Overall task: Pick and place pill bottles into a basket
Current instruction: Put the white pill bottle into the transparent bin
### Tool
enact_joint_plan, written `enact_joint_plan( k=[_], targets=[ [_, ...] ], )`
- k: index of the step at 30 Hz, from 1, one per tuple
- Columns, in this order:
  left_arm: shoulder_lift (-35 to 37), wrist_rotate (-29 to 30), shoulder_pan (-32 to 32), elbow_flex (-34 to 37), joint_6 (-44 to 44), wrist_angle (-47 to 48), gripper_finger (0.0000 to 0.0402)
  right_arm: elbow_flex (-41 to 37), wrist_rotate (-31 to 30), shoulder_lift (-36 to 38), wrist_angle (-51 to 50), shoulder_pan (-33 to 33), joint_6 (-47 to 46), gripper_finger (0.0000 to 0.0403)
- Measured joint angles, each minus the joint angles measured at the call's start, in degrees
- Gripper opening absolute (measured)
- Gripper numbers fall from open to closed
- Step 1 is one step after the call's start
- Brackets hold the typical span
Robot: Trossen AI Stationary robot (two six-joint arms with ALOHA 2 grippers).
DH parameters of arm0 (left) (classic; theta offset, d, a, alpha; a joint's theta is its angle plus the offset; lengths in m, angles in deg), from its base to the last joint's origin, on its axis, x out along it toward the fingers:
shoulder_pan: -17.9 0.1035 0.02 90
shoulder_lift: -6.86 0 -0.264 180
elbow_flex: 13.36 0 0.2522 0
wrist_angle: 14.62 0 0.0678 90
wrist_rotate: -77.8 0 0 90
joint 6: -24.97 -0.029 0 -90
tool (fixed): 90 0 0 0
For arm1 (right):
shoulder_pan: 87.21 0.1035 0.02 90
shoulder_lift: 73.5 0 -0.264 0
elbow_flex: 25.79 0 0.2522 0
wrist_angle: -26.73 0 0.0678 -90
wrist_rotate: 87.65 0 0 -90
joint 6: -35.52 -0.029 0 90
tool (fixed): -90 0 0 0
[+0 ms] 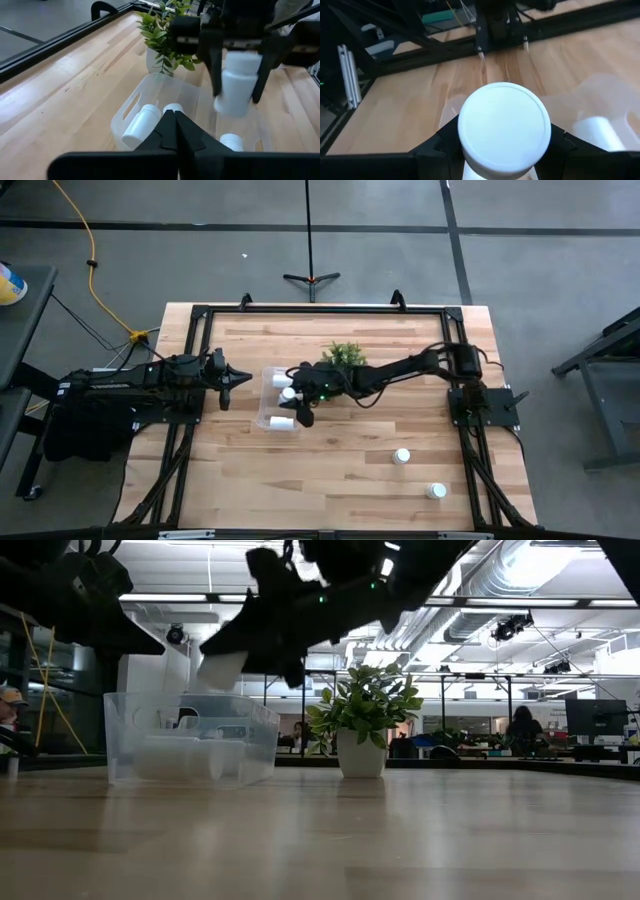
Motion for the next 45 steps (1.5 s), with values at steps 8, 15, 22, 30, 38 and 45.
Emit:
enact_joint_plan(
  k=[8, 15, 22, 30, 38, 45],
  targets=[
    [0.0, 0.2, 0.0, 0.0, -0.1, 0.0, 0.0056, 0.0, 0.3, -1.3, -0.2, 0.1, -1.0, 0.0163],
    [0.0, 0.8, 0.0, 0.0, -0.3, 0.2, 0.0021, 0.0, 0.9, -1.3, -4.8, 0.1, 0.6, 0.0163],
    [0.0, 0.8, 0.0, 0.0, -0.3, 0.4, 0.0049, 0.0, -0.2, -1.6, -7.3, 0.2, 3.6, 0.0163],
    [0.0, 0.8, 0.0, 0.0, -0.7, 0.5, 0.0021, 0.0, -1.2, -2.1, -6.7, 0.6, 5.6, 0.0162],
    [0.0, 0.8, 0.0, 0.0, -1.3, 0.5, 0.0060, 0.0, -2.4, -2.2, -6.7, 0.9, 8.5, 0.0168],
    [0.0, 0.8, 0.0, 0.0, -1.3, 0.6, 0.0021, 0.0, -3.4, -2.2, -6.7, 0.9, 8.5, 0.0215]
  ],
)
